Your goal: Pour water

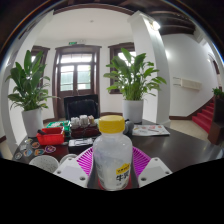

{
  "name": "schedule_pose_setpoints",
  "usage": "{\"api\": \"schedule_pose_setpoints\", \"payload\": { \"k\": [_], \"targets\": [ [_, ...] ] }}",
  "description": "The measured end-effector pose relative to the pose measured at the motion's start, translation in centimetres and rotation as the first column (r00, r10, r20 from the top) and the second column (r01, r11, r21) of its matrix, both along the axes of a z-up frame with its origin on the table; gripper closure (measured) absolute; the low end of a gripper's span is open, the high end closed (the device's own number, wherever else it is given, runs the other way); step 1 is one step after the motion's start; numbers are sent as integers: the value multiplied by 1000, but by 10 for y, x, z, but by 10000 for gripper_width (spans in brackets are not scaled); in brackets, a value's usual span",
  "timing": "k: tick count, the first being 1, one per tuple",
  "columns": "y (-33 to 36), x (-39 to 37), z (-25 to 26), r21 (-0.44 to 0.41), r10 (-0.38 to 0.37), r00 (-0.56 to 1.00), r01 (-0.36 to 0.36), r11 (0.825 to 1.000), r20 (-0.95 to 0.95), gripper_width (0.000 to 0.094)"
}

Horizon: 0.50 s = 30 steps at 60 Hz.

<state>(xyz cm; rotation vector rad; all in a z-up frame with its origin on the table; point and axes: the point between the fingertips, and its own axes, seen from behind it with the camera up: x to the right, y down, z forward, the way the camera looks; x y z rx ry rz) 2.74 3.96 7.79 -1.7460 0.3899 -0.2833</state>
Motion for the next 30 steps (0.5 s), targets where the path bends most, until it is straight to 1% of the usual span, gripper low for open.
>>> {"api": "schedule_pose_setpoints", "payload": {
  "k": [4, 11, 13, 15, 17, 23, 30],
  "targets": [
    [2, 0, 0, -14, 9, 1000, -9, 1000, 2, 416],
    [2, 3, -3, -31, 10, 999, -11, 999, -35, 351],
    [1, 2, -3, -35, 13, 999, -15, 999, -51, 306],
    [-1, 1, -3, -34, 22, 998, -24, 999, -63, 226],
    [-3, -1, 0, -24, 34, 997, -35, 999, -67, 170],
    [-16, -5, 9, -2, 47, 997, -47, 999, -61, 175],
    [-45, -23, 3, -39, 97, 994, -100, 994, -59, 173]
  ]
}}
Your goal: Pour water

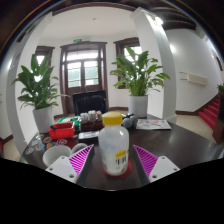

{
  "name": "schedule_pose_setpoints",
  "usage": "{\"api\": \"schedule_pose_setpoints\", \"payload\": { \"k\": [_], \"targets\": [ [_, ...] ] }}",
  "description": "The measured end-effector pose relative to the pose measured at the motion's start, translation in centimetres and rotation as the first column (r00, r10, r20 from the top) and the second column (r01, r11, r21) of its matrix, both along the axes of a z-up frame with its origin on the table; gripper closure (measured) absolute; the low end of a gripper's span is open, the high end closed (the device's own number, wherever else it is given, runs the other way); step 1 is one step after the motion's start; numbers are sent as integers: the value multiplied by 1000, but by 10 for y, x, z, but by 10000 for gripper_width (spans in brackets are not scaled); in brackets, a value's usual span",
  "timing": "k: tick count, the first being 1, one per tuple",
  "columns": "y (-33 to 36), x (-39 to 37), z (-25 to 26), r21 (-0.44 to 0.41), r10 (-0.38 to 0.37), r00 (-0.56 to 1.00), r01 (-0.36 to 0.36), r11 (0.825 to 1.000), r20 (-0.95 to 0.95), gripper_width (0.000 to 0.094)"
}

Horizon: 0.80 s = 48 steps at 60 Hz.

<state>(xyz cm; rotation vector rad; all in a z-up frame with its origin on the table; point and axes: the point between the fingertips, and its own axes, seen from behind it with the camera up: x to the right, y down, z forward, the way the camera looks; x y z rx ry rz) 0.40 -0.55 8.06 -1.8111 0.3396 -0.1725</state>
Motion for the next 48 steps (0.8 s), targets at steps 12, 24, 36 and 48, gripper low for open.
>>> {"api": "schedule_pose_setpoints", "payload": {
  "k": [12, 24, 36, 48],
  "targets": [
    [-69, -43, -2, -45, 99, 995, -97, 994, 25, 164],
    [-118, -79, 50, -24, 202, 978, -201, 979, 59, 165],
    [-129, -109, 80, -10, 298, 950, -299, 954, 98, 162],
    [-136, -123, 87, 12, 327, 941, -330, 944, 92, 164]
  ]
}}
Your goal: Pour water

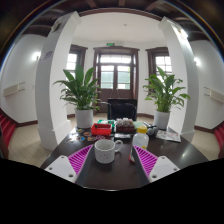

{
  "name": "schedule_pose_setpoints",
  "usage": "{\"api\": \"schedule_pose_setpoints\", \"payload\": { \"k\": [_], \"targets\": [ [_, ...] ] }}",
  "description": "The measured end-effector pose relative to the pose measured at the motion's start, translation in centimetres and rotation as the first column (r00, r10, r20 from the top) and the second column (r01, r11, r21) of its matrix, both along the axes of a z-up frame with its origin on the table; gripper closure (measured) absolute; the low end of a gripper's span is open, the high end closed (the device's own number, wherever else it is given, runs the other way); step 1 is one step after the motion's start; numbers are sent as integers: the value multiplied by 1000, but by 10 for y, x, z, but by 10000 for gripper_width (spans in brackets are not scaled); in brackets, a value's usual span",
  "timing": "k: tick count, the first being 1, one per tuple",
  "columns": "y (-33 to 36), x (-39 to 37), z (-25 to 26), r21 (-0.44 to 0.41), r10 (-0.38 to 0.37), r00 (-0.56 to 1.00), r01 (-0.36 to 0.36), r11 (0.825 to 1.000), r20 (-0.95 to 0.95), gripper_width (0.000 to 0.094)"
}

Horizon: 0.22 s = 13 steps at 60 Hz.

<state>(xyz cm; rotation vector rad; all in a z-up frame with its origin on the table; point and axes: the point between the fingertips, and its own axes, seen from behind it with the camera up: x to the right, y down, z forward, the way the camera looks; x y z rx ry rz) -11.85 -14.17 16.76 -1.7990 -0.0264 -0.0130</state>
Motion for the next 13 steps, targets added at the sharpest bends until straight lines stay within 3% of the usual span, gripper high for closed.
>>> {"api": "schedule_pose_setpoints", "payload": {
  "k": [13],
  "targets": [
    [1, 3, 2, 12, -9, 999, 9, 1000, -34, 163]
  ]
}}
